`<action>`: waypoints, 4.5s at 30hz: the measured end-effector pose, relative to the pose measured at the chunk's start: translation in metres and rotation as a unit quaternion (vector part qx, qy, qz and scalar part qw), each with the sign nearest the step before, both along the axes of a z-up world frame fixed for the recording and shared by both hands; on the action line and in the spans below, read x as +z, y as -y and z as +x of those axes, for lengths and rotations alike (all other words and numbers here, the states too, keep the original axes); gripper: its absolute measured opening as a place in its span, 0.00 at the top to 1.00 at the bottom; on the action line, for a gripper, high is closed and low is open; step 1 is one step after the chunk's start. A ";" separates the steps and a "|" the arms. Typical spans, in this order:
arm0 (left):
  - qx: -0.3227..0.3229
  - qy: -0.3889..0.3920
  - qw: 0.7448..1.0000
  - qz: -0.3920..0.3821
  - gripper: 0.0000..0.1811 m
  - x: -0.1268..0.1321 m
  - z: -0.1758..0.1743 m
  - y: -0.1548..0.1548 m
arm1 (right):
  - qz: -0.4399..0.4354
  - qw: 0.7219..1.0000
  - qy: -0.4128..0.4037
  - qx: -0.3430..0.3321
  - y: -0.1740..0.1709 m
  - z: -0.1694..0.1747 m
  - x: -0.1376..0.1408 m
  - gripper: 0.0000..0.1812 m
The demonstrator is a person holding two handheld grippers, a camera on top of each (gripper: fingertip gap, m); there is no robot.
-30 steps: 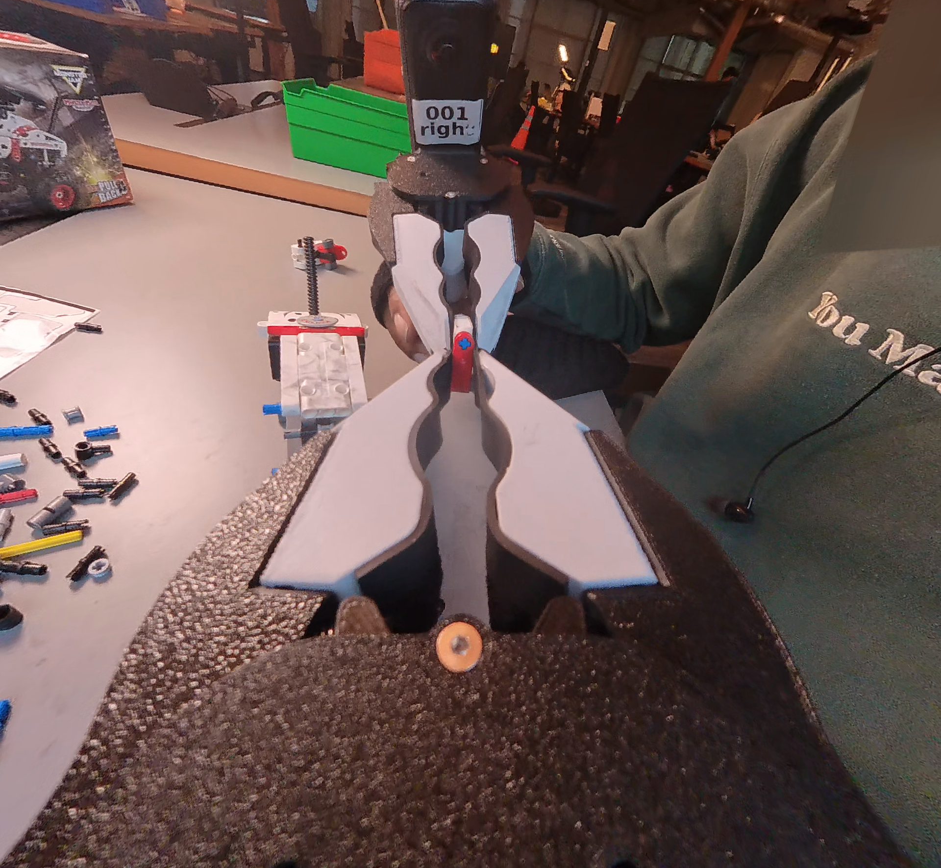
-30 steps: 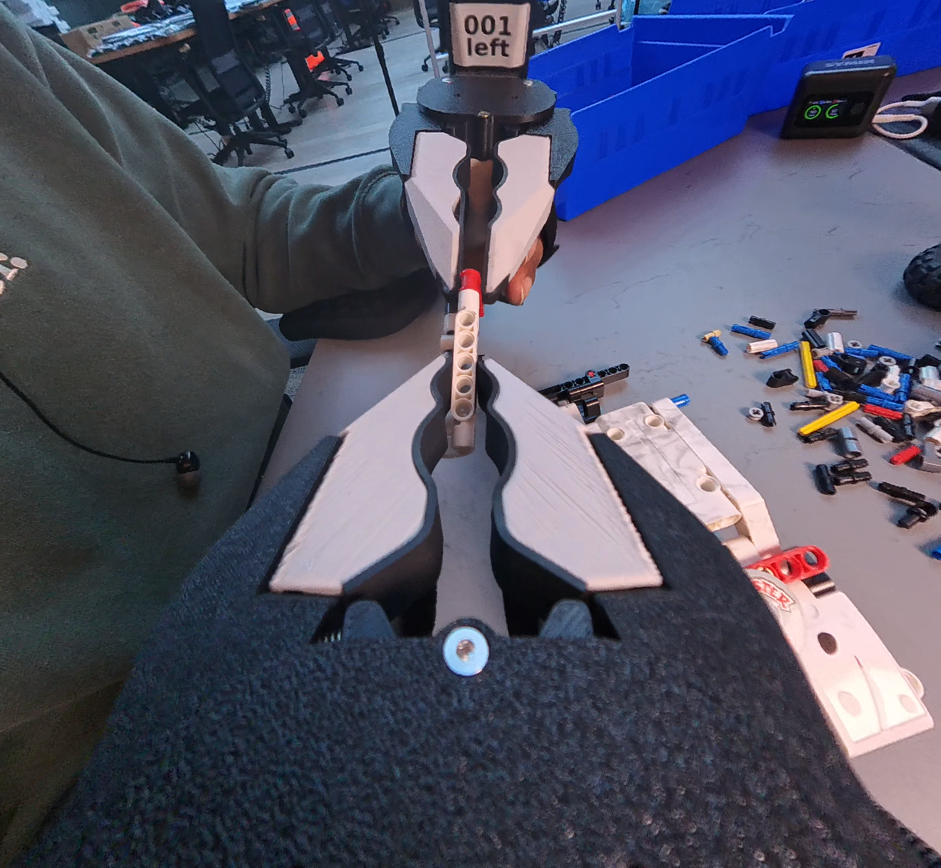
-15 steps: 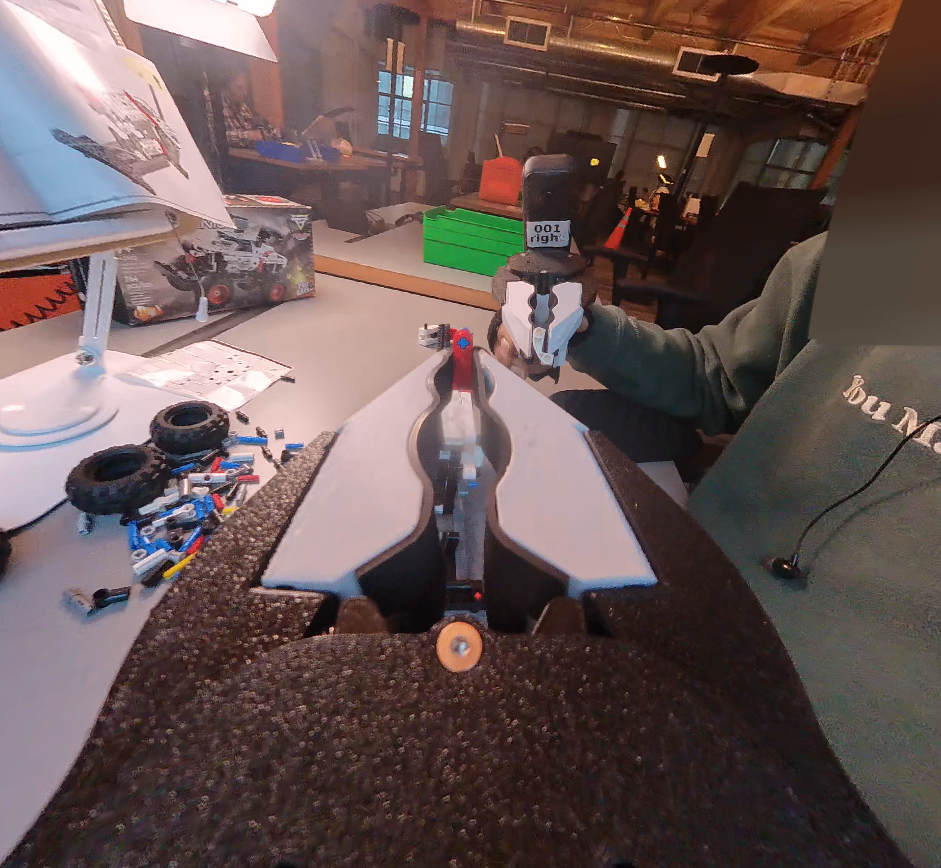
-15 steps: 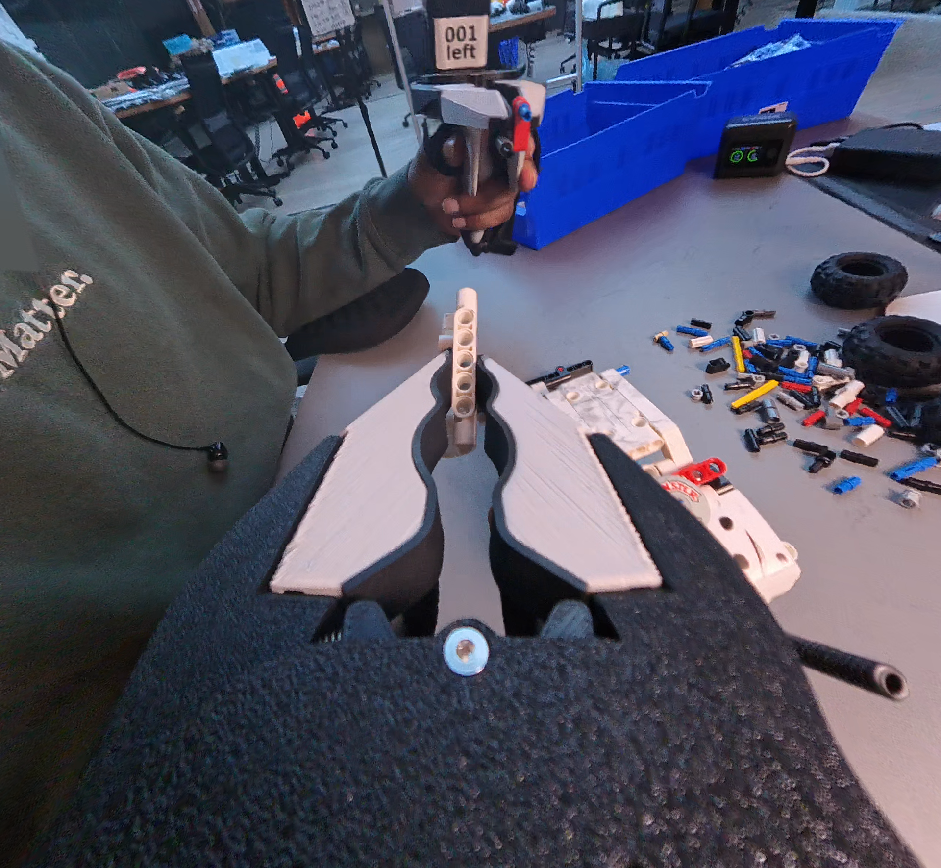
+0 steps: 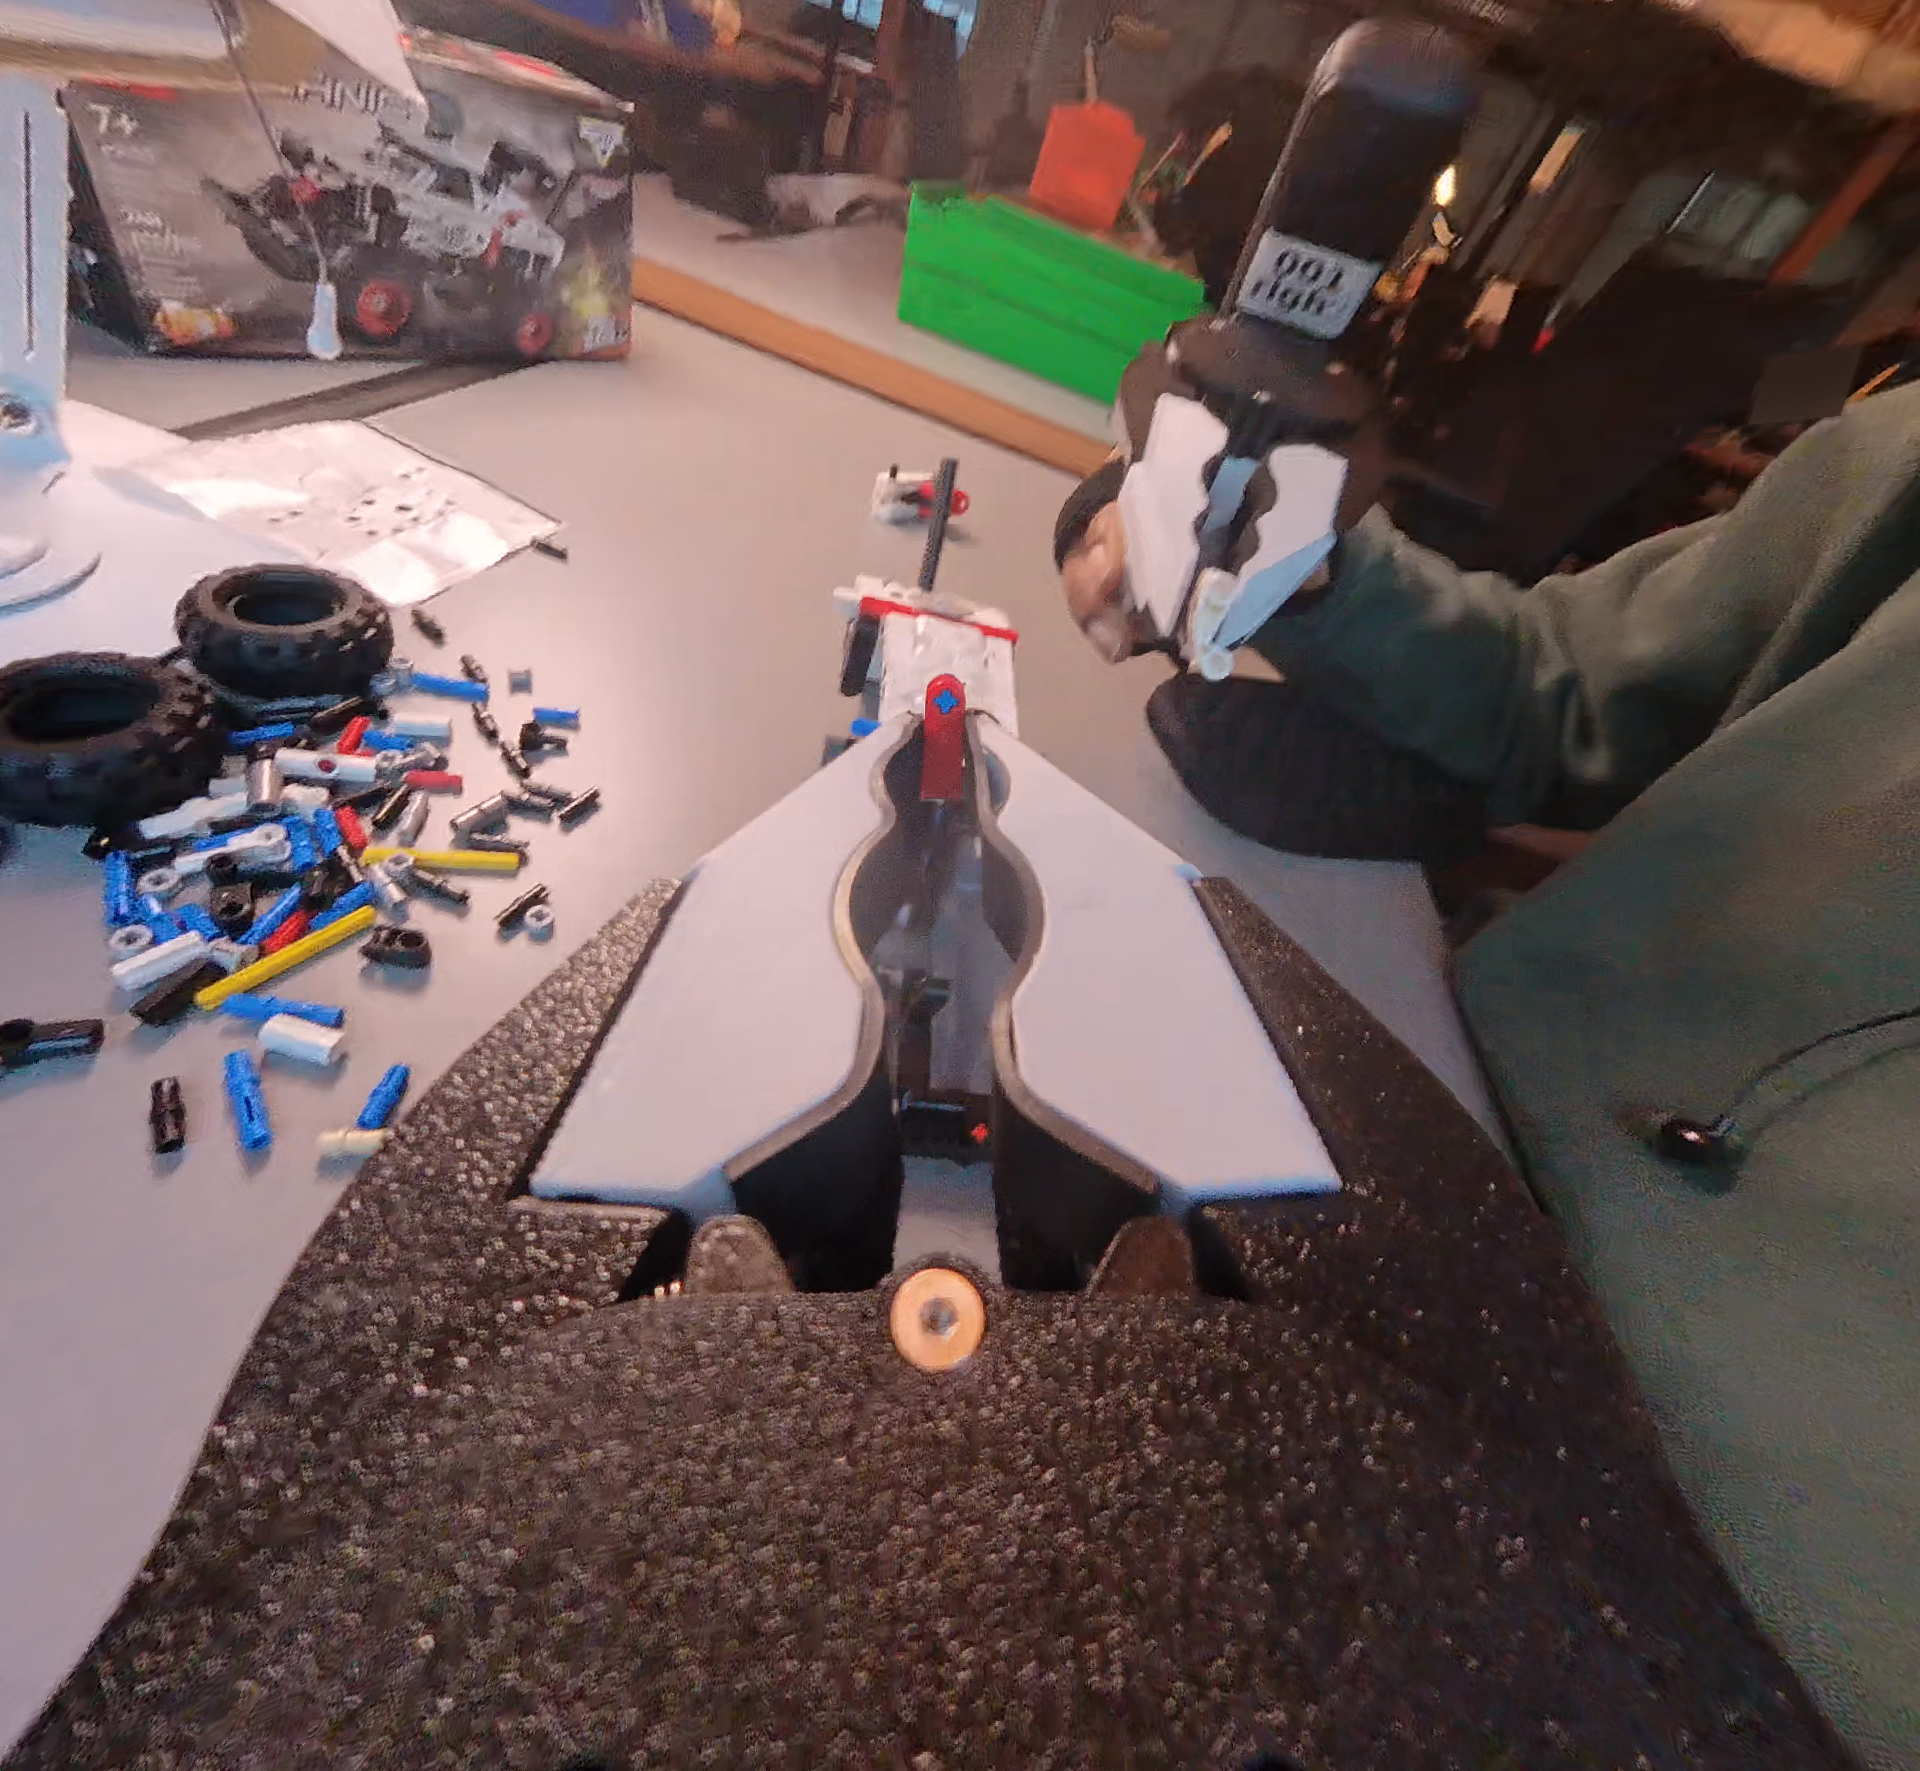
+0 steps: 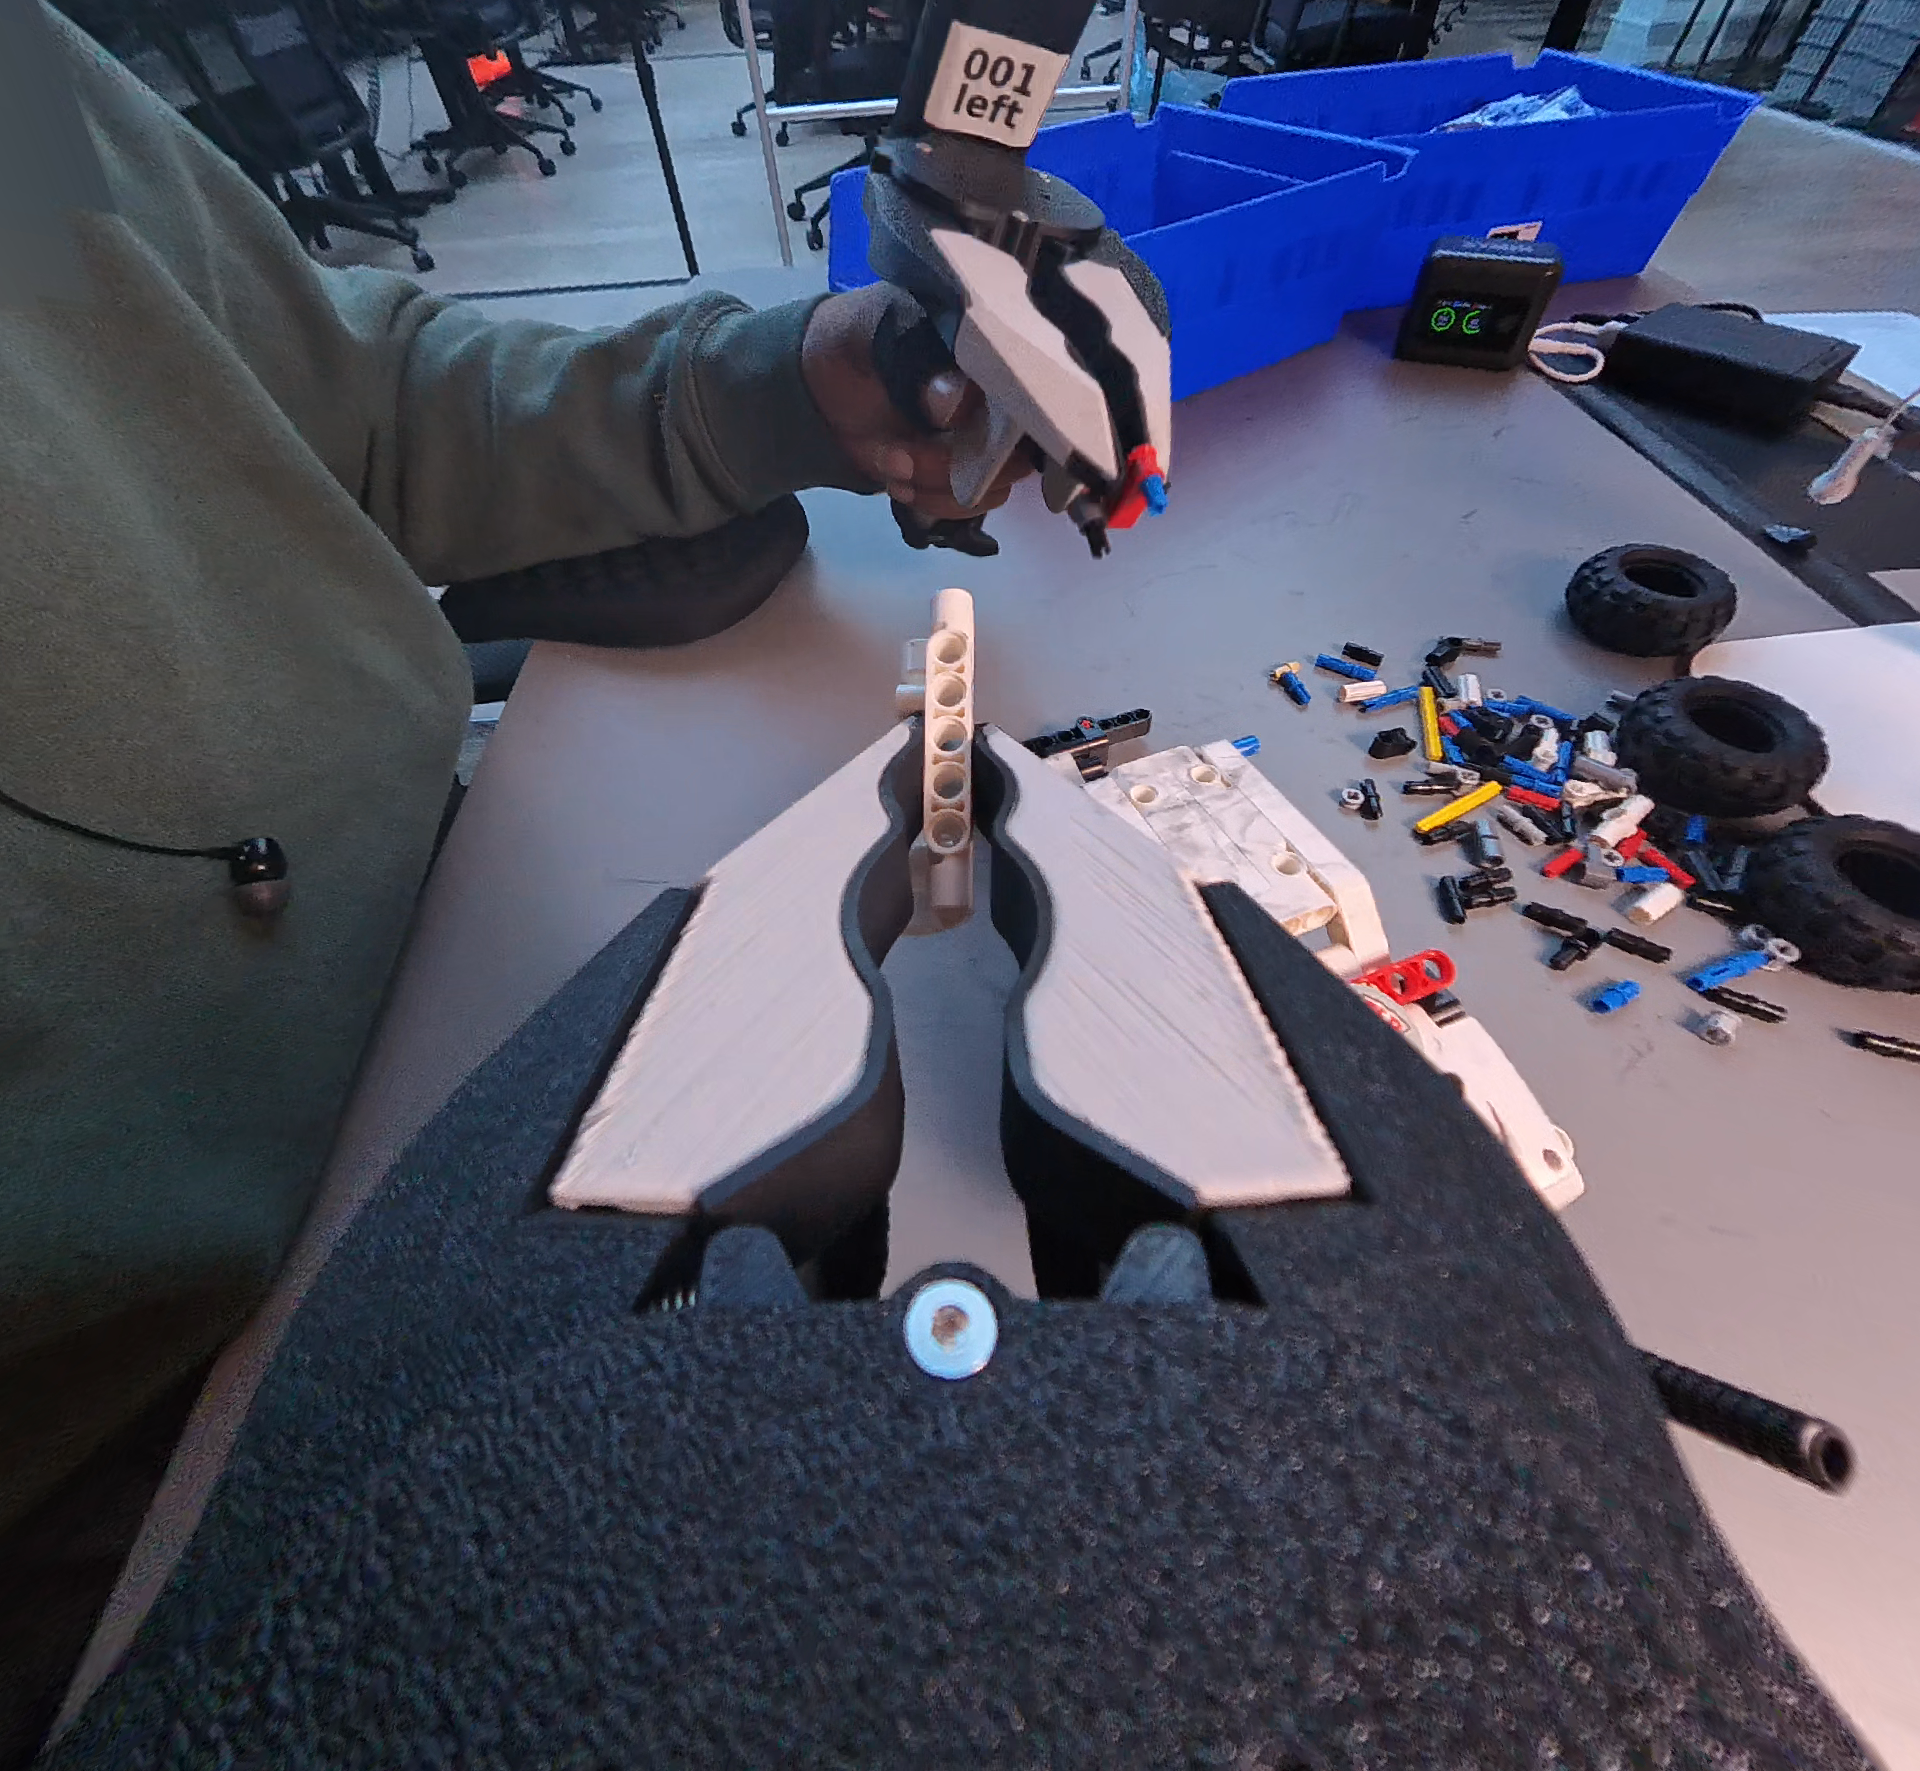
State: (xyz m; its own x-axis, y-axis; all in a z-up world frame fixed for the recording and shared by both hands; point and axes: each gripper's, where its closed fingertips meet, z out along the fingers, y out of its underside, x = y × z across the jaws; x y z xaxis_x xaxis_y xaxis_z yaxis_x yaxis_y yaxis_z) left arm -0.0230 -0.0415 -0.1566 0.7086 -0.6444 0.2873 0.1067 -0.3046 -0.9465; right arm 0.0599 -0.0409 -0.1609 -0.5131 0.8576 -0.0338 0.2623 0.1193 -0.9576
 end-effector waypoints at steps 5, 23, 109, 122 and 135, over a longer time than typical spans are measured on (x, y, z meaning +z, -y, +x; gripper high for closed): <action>0.004 -0.049 0.998 -0.030 0.96 -0.026 0.008 -0.007 | 0.130 0.991 -0.023 -0.001 0.005 -0.004 -0.023 0.97; -0.158 -0.119 0.970 -0.139 0.96 -0.078 0.055 0.031 | 0.384 0.917 -0.106 0.007 0.017 -0.017 -0.050 0.96; -0.068 0.049 0.994 -0.065 0.95 -0.029 0.053 0.010 | 0.330 0.914 -0.197 -0.132 0.012 -0.043 -0.023 0.89; -0.086 0.006 0.989 -0.117 0.95 -0.044 0.056 0.018 | 0.415 0.885 -0.187 -0.096 0.018 -0.040 -0.035 0.91; -0.093 0.001 0.980 -0.175 0.95 -0.063 0.055 0.017 | 0.502 0.844 -0.171 -0.074 0.014 -0.041 -0.050 0.98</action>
